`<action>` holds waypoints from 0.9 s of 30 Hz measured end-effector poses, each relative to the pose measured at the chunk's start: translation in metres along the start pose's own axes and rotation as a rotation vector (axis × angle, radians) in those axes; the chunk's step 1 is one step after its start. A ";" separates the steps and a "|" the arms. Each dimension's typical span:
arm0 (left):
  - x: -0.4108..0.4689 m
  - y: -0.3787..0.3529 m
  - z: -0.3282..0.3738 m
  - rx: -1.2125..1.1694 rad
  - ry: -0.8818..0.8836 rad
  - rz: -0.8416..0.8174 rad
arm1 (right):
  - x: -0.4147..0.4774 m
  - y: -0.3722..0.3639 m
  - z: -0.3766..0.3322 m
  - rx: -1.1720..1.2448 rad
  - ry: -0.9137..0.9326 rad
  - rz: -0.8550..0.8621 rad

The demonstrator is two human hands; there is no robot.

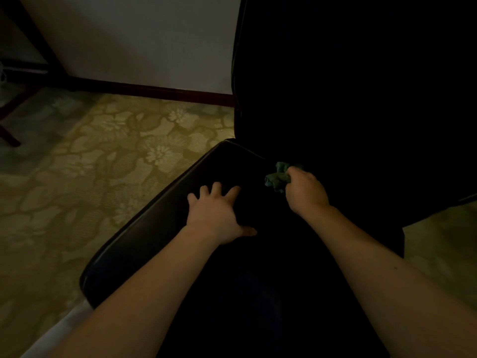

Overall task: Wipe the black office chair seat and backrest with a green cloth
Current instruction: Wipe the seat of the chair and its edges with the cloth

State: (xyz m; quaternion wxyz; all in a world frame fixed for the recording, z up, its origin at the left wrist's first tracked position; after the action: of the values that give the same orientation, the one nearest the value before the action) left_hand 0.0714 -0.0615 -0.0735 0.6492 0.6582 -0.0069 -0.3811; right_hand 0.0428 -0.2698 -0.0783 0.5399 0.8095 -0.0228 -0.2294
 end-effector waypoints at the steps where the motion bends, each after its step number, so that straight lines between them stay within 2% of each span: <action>1: 0.002 -0.002 -0.005 -0.006 0.009 -0.012 | -0.001 0.000 -0.001 0.003 0.000 -0.002; 4: 0.004 -0.016 -0.014 -0.034 0.008 -0.095 | -0.001 -0.002 -0.007 -0.013 -0.015 0.008; 11: 0.004 -0.018 -0.009 -0.049 0.044 -0.133 | 0.019 -0.013 -0.033 -0.069 -0.072 0.095; 19: -0.006 -0.023 -0.008 -0.101 0.072 -0.099 | 0.038 -0.022 -0.059 -0.119 0.093 0.094; 27: -0.015 -0.023 -0.006 -0.091 0.081 -0.088 | 0.023 -0.010 -0.042 -0.050 -0.020 0.081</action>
State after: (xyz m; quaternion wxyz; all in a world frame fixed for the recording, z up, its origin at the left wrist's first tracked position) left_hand 0.0527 -0.0451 -0.0871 0.6609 0.6426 0.0655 -0.3822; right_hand 0.0782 -0.2363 -0.0820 0.5687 0.7919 -0.0551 -0.2157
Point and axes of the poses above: each hand's wrist, its own x-axis towards the middle knuckle, its own y-axis out of the back of the hand, z = x × y, the point moved 2 cm from there along x, towards the middle knuckle, and after that the axes turned 9 degrees about -z, right-handed, at the moved point
